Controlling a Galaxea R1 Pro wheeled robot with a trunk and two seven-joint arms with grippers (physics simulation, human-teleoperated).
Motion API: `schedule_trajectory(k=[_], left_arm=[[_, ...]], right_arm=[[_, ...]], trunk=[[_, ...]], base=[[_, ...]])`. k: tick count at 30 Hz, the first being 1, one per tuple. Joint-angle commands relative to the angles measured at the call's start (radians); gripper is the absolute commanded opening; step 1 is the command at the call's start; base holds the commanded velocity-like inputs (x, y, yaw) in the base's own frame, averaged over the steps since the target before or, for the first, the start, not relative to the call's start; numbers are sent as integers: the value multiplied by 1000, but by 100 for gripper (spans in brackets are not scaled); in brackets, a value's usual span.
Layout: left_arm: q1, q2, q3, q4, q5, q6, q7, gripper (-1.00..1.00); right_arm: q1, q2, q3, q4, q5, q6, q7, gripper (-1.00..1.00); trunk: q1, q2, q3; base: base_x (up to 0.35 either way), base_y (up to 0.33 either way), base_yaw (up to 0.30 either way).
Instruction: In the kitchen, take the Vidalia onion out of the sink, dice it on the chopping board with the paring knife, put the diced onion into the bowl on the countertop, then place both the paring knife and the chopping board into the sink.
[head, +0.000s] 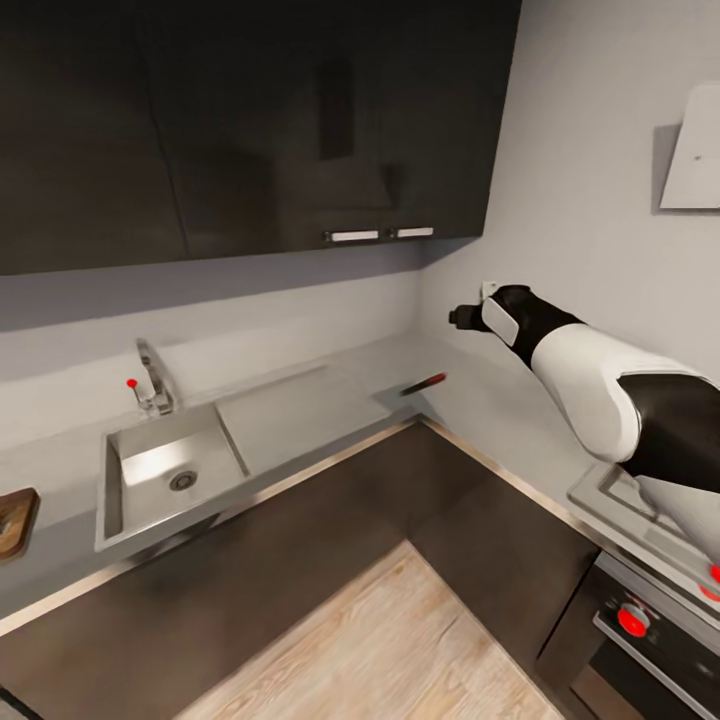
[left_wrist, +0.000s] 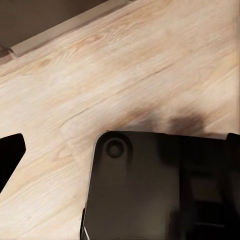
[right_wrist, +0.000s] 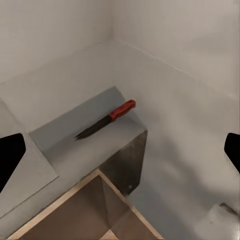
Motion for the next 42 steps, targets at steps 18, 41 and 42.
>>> schedule_trajectory(k=[18,41,42], left_arm=[[0,2,-8,-2,7,-2,7,100],[0,1,-8,11,7,-2,7,100],[0,1,-8,12,7,-2,7,100]], right_arm=[[11,5,4,-1,-10,1,-5,100],[36,6,4,-1,-10,-1,-5,100],[37,7,4,-1,-10,-1,-5,100]], trunk=[[1,-2,-2],[1,-2,-2],[1,-2,-2]], base=[[273,-16,0],[204,-46,0],[220,-26,0]])
